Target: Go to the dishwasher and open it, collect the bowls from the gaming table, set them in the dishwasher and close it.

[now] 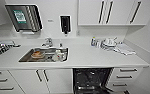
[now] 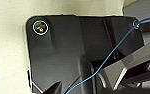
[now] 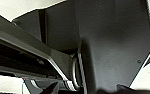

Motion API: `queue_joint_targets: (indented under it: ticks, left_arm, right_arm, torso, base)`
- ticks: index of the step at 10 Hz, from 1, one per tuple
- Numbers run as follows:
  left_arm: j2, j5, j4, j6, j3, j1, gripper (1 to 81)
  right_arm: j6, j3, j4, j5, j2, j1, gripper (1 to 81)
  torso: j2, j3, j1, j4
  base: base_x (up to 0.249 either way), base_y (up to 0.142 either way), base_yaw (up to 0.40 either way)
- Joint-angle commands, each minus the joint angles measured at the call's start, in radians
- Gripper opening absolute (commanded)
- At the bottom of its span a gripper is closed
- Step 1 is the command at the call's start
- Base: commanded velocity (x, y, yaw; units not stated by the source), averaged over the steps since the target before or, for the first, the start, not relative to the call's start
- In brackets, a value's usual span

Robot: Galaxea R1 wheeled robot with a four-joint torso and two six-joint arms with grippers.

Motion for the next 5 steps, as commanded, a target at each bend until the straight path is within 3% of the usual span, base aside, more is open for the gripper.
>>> queue_joint_targets:
  ticks: [1, 2, 3, 4, 5]
  left_arm:
    - [-0.012, 0.064, -0.011, 0.001, 0.008, -0.027, 81.1]
    - [-0.01, 0.064, -0.017, 0.001, 0.008, -0.027, 81.1]
    - [-0.009, 0.063, -0.023, 0.001, 0.008, -0.027, 81.1]
    - [-0.007, 0.063, -0.025, 0.001, 0.008, -0.027, 81.1]
    - [-0.007, 0.063, -0.025, -0.001, 0.008, -0.027, 81.1]
  right_arm:
    - [-0.004, -0.005, 0.016, -0.035, 0.002, 0.013, 81.1]
    - [-0.023, -0.015, 0.077, -0.033, 0.003, 0.013, 81.1]
    - [-0.126, -0.024, 0.181, -0.035, 0.006, 0.011, 81.1]
    - [-0.295, -0.035, 0.342, -0.038, 0.011, 0.017, 81.1]
    - [-0.508, -0.047, 0.546, -0.048, 0.021, 0.025, 81.1]
  torso:
    - [0.1, 0.0, -0.064, 0.0]
    - [0.132, 0.0, -0.085, 0.0]
    - [0.172, 0.0, -0.111, 0.0]
    - [0.206, 0.0, -0.133, 0.0]
    - [0.241, -0.001, -0.156, 0.0]
  base:
    - [0.0, 0.0, 0.0]
    - [0.0, 0.0, 0.0]
    - [0.0, 0.0, 0.0]
    - [0.0, 0.0, 0.0]
    - [0.0, 0.0, 0.0]
